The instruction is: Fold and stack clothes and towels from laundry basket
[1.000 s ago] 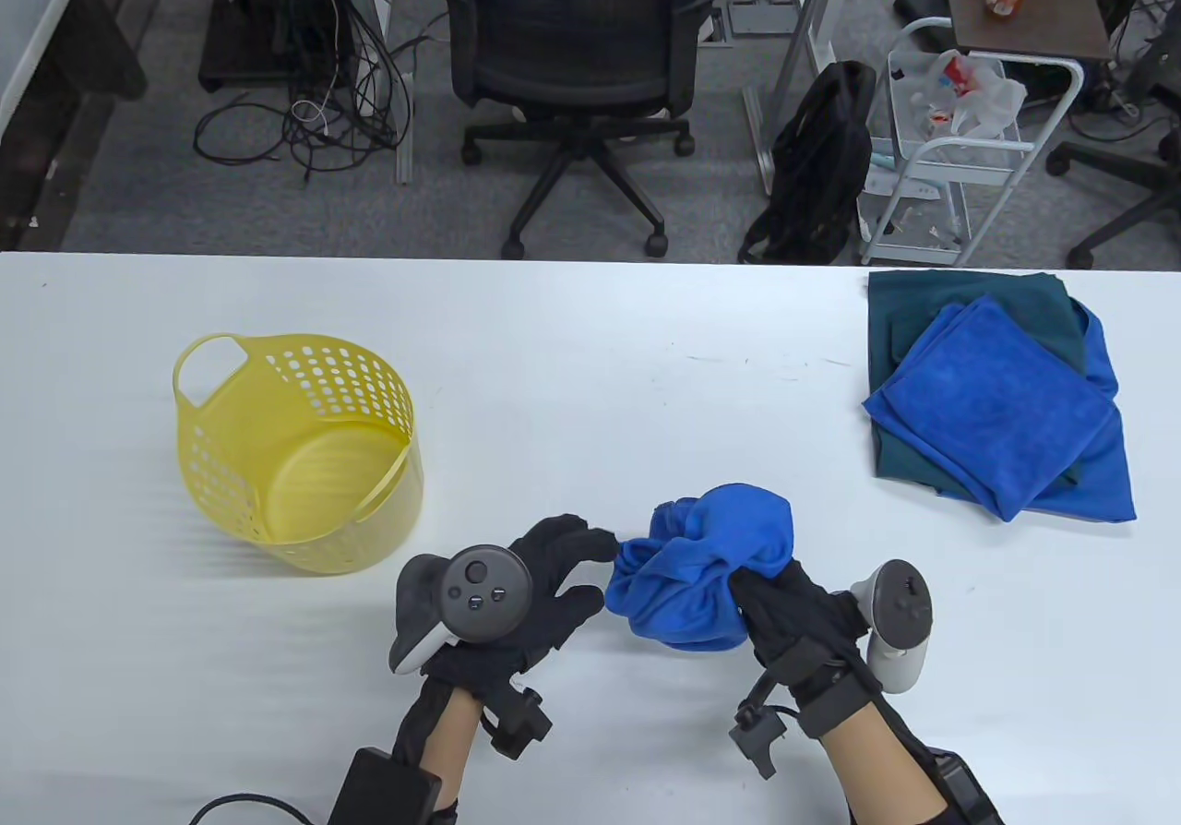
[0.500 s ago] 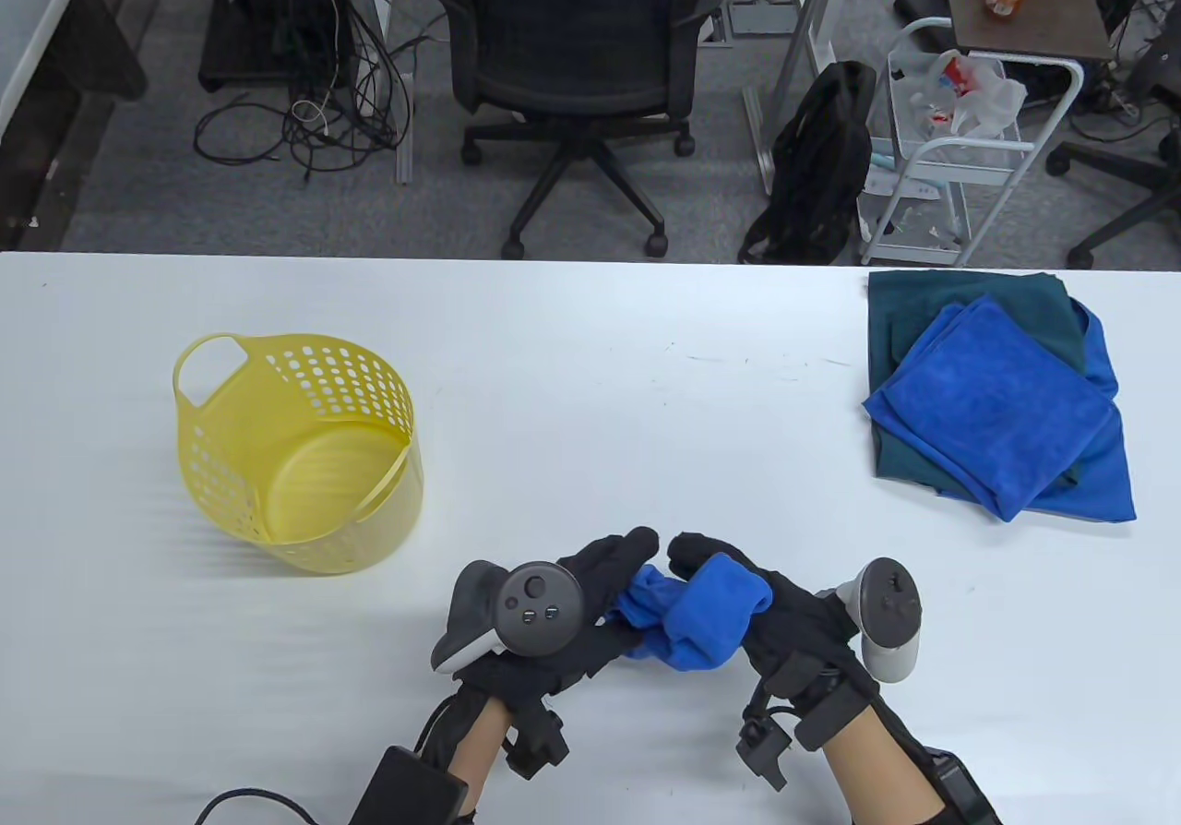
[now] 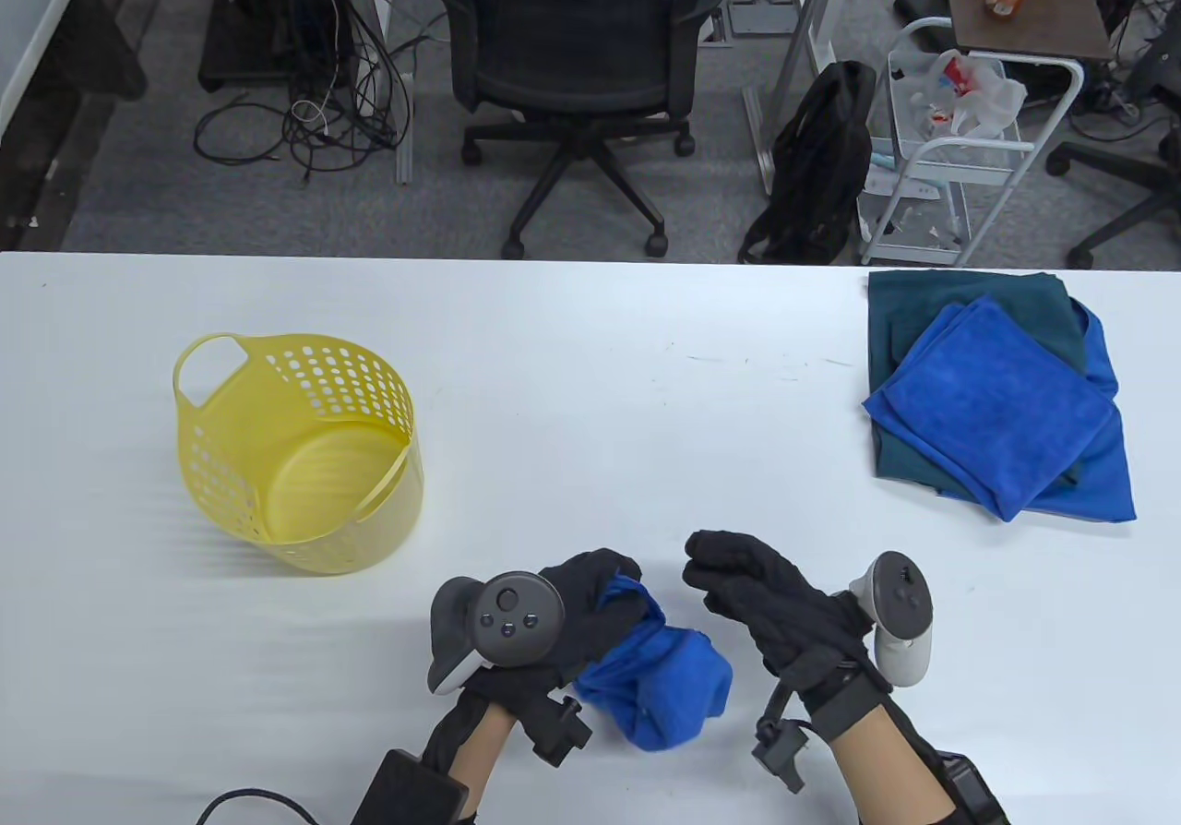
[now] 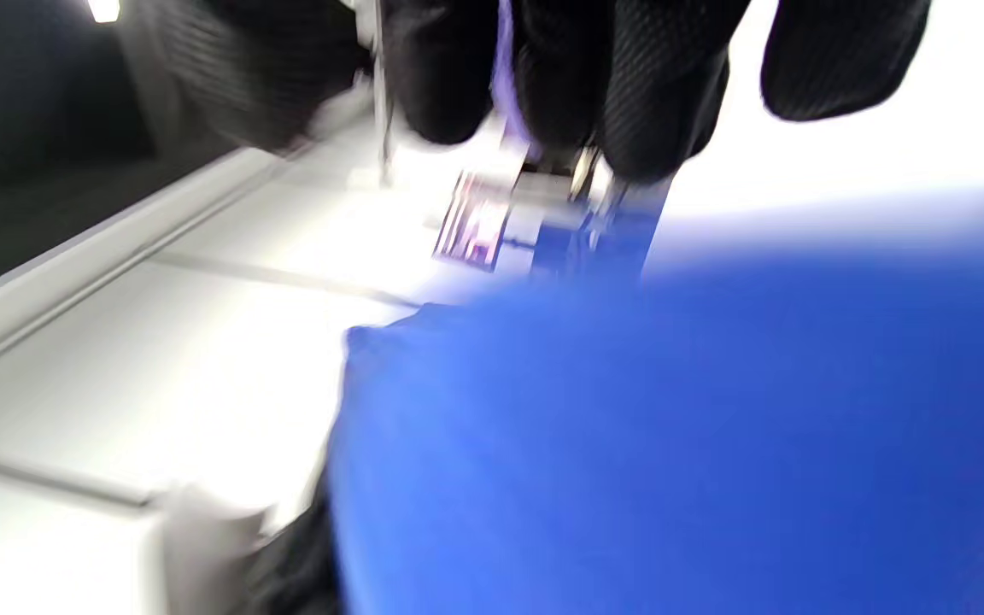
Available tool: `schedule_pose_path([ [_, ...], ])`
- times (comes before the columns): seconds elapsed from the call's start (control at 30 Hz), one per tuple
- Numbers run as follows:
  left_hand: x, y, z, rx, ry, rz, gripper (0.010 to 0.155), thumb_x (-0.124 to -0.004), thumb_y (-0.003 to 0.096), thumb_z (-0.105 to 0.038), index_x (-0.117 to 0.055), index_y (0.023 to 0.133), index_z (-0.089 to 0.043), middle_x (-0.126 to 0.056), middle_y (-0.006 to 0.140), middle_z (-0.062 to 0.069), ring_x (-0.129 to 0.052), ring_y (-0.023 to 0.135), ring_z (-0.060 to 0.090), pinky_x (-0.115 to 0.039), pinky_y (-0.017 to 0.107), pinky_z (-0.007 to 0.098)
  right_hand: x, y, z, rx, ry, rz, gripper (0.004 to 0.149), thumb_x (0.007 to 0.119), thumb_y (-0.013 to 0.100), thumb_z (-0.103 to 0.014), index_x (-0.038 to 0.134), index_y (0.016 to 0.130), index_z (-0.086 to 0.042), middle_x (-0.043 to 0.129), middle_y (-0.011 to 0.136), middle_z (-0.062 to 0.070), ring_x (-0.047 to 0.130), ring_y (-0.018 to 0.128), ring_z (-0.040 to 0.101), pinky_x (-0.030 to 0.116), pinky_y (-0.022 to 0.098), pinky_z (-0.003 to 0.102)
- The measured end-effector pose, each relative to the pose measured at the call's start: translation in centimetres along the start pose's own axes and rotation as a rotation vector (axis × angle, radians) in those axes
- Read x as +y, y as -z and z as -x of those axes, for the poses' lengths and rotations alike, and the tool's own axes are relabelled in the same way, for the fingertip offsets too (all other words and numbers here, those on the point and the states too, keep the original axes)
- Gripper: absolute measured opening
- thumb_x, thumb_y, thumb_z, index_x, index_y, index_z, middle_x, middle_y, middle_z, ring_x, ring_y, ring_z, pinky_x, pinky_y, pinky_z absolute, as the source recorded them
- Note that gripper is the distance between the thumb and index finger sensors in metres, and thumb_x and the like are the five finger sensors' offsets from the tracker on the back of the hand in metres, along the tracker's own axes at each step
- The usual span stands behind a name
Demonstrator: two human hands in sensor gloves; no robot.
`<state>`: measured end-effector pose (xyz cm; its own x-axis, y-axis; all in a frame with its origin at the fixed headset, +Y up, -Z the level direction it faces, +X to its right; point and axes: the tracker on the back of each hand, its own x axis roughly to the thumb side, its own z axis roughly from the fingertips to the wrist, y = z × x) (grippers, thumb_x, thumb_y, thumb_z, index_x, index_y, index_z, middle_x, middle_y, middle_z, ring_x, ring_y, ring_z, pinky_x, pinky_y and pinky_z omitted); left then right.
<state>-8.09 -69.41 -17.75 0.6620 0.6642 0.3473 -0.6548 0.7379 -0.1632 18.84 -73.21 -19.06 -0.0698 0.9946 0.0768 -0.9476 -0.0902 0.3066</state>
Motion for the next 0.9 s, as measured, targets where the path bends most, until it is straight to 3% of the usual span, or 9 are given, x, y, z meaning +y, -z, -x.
schedule_pose_path([
  [0.1,0.4,0.0,0.6,0.028,-0.036,-0.026,0.045,-0.076,0.0591,-0.053,-0.076,0.094,-0.025,-0.098,0.084,0.004,-0.104,0.067,0.022,-0.087,0.056,0.047,-0.4,0.2,-0.2,-0.076,-0.025,-0.036,0.036,0.072,0.062,-0.027,0.072,0.094,-0.011,0.064,0.108,0.023,0.075,0.091,0.047,0.062,0.063,0.072],
  [0.17,1.0,-0.1,0.8,0.037,-0.046,-0.040,0.046,-0.077,0.0586,-0.052,-0.075,0.095,-0.024,-0.097,0.082,0.002,-0.103,0.065,0.020,-0.087,0.056,0.047,-0.9,0.0,-0.4,-0.068,-0.004,0.001,0.037,0.070,0.063,-0.025,0.070,0.095,-0.008,0.064,0.108,0.024,0.074,0.091,0.047,0.062,0.064,0.071],
  [0.27,1.8,-0.3,0.7,0.039,-0.062,-0.051,0.046,-0.078,0.0576,-0.051,-0.075,0.095,-0.025,-0.096,0.083,0.002,-0.102,0.066,0.020,-0.086,0.057,0.047,-1.1,0.0,-0.2,-0.060,-0.032,0.008,0.037,0.069,0.064,-0.025,0.068,0.096,-0.008,0.063,0.107,0.025,0.074,0.090,0.047,0.062,0.064,0.070],
  [0.47,1.8,-0.4,0.2,0.036,-0.011,-0.064,0.047,-0.080,0.0548,-0.051,-0.080,0.094,-0.026,-0.098,0.081,0.001,-0.103,0.065,0.020,-0.087,0.056,0.047,0.4,0.1,-0.5,-0.064,-0.050,-0.090,0.039,0.068,0.065,-0.027,0.068,0.099,-0.009,0.062,0.108,0.027,0.072,0.091,0.050,0.061,0.063,0.072],
  [0.63,1.0,-0.3,-0.2,0.028,0.011,-0.038,0.048,-0.081,0.0528,-0.051,-0.082,0.093,-0.025,-0.100,0.078,0.000,-0.105,0.062,0.019,-0.088,0.054,0.046,1.6,-0.1,-1.3,-0.091,-0.178,-0.153,0.059,0.073,0.063,-0.039,0.059,0.109,-0.004,0.053,0.113,0.033,0.063,0.094,0.057,0.057,0.064,0.075],
  [0.77,1.0,-0.5,-0.7,0.030,0.060,-0.053,0.048,-0.078,0.0538,-0.055,-0.082,0.092,-0.025,-0.100,0.076,-0.002,-0.105,0.060,0.017,-0.088,0.053,0.044,2.9,-0.6,-2.3,-0.092,-0.385,-0.174,0.075,0.073,0.060,-0.051,0.054,0.111,0.001,0.047,0.114,0.037,0.059,0.095,0.062,0.054,0.063,0.077],
  [0.83,1.0,-0.6,-1.0,0.016,0.053,-0.037,0.048,-0.078,0.0543,-0.055,-0.082,0.092,-0.026,-0.100,0.077,-0.002,-0.105,0.061,0.017,-0.088,0.054,0.044,3.6,-0.8,-2.7,-0.109,-0.483,-0.171,0.065,0.073,0.061,-0.046,0.060,0.109,-0.005,0.050,0.114,0.036,0.061,0.094,0.061,0.056,0.063,0.076],
  [0.9,1.0,-0.6,-1.2,-0.001,0.035,-0.019,0.050,-0.080,0.0534,-0.054,-0.081,0.094,-0.026,-0.099,0.079,-0.002,-0.104,0.063,0.018,-0.088,0.055,0.045,4.1,-0.9,-3.0,-0.140,-0.498,-0.157,0.044,0.071,0.065,-0.033,0.069,0.102,-0.010,0.055,0.112,0.033,0.065,0.093,0.058,0.058,0.063,0.074],
])
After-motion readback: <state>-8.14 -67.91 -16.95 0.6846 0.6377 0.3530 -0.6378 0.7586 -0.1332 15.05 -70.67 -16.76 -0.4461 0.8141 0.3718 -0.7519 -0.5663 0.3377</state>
